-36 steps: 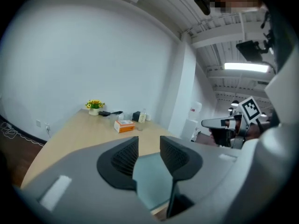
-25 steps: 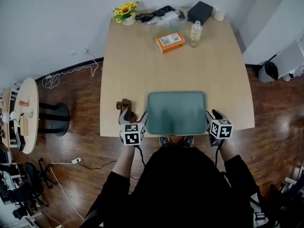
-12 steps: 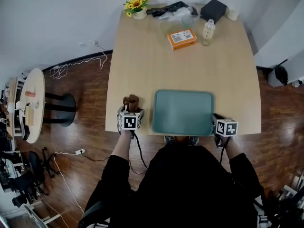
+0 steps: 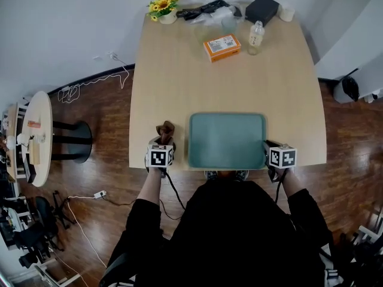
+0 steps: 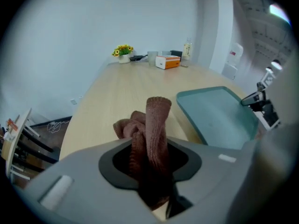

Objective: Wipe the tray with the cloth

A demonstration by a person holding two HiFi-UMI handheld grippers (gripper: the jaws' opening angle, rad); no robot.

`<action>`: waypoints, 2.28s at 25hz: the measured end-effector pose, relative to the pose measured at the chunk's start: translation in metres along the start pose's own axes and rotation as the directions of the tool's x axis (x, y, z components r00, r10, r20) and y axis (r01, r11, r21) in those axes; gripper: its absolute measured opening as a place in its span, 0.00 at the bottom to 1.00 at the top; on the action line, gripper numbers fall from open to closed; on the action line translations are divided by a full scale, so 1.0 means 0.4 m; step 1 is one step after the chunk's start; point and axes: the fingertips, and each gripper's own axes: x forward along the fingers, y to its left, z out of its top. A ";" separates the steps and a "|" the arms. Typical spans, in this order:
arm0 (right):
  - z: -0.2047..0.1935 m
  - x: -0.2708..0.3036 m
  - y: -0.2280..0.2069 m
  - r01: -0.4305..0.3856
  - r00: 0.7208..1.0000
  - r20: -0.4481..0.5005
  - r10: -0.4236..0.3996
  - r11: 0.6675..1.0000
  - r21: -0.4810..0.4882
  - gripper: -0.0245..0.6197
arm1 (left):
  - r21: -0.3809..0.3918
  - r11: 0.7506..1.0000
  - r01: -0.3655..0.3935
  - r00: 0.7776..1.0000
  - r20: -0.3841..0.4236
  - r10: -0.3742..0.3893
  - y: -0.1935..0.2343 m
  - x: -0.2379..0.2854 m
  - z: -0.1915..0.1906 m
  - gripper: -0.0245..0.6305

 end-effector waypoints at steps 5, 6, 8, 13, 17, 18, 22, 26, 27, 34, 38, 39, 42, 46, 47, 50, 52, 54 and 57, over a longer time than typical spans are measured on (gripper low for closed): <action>0.000 0.000 -0.007 0.016 1.000 0.018 -0.016 1.000 -0.003 0.10 | -0.029 0.998 0.054 0.999 0.006 -0.054 -0.071 -0.030 -0.005 0.17; 0.000 0.000 -0.008 0.017 1.000 0.021 -0.017 1.000 -0.001 0.10 | -0.042 0.997 0.066 0.998 0.013 -0.065 -0.084 -0.035 -0.002 0.17; 0.000 0.000 -0.010 0.020 1.000 0.019 -0.020 1.000 -0.004 0.10 | -0.065 0.993 0.102 0.995 0.025 -0.101 -0.108 -0.047 0.023 0.17; 0.006 -0.006 -0.007 0.036 0.999 0.026 -0.036 0.999 -0.010 0.10 | -0.035 0.988 0.149 0.989 -0.004 -0.149 -0.139 -0.016 0.166 0.17; 0.004 -0.002 0.003 0.039 0.999 0.026 -0.038 0.999 -0.015 0.10 | 0.072 0.981 0.180 0.983 -0.059 -0.176 -0.191 0.053 0.233 0.17; 0.004 -0.002 0.004 0.035 0.999 0.025 -0.034 0.999 -0.016 0.10 | 0.099 0.979 0.178 0.982 -0.077 -0.171 -0.201 0.066 0.236 0.17; 0.002 -0.004 0.002 0.025 0.999 0.031 -0.024 1.000 -0.012 0.10 | 0.136 0.975 0.174 0.981 -0.107 -0.160 -0.222 0.080 0.236 0.17; 0.003 -0.007 0.002 0.038 0.999 0.037 -0.037 0.999 -0.018 0.10 | 0.144 0.973 0.179 0.978 -0.135 -0.160 -0.245 0.091 0.245 0.17; 0.004 -0.006 0.005 0.040 0.999 0.036 -0.040 0.999 -0.020 0.10 | 0.143 0.970 0.197 0.974 -0.142 -0.177 -0.269 0.097 0.254 0.17; 0.009 -0.010 0.008 0.015 0.999 0.050 -0.015 1.000 -0.011 0.10 | 0.169 0.870 0.463 0.882 -0.187 -0.433 -0.677 0.149 0.349 0.17; 0.007 -0.010 0.009 -0.005 0.998 0.060 0.004 1.000 0.005 0.10 | 0.263 0.792 0.551 0.833 -0.226 -0.505 -0.869 0.162 0.366 0.17; 0.008 -0.008 0.010 -0.010 0.998 0.061 0.009 1.000 0.008 0.10 | 0.283 0.774 0.566 0.824 -0.228 -0.519 -0.902 0.162 0.371 0.17; 0.010 -0.006 0.011 -0.023 0.998 0.063 0.022 1.000 0.015 0.10 | 0.330 0.723 0.606 0.795 -0.248 -0.553 -0.973 0.146 0.351 0.17; 0.003 -0.014 0.007 -0.030 0.998 0.059 0.029 0.999 0.018 0.10 | 0.270 0.708 0.653 0.757 -0.266 -0.597 -0.987 0.078 0.241 0.18; 0.002 -0.015 0.006 -0.031 0.998 0.057 0.030 0.999 0.019 0.10 | 0.247 0.706 0.664 0.747 -0.269 -0.608 -0.984 0.056 0.208 0.18; 0.001 -0.016 0.002 -0.035 0.998 0.055 0.034 0.999 0.018 0.10 | 0.206 0.683 0.701 0.711 -0.286 -0.643 -0.990 0.002 0.110 0.18; -0.001 -0.017 0.002 -0.035 0.998 0.056 0.034 0.999 0.018 0.10 | 0.202 0.647 0.735 0.674 -0.316 -0.667 -1.005 -0.021 0.050 0.18; 0.000 -0.017 0.004 -0.033 0.998 0.058 0.032 0.999 0.017 0.10 | 0.215 0.619 0.755 0.652 -0.342 -0.677 -1.015 -0.028 0.018 0.18; 0.001 -0.015 0.005 -0.030 0.998 0.059 0.029 0.999 0.016 0.10 | 0.228 0.612 0.757 0.651 -0.339 -0.679 -1.012 -0.019 0.025 0.18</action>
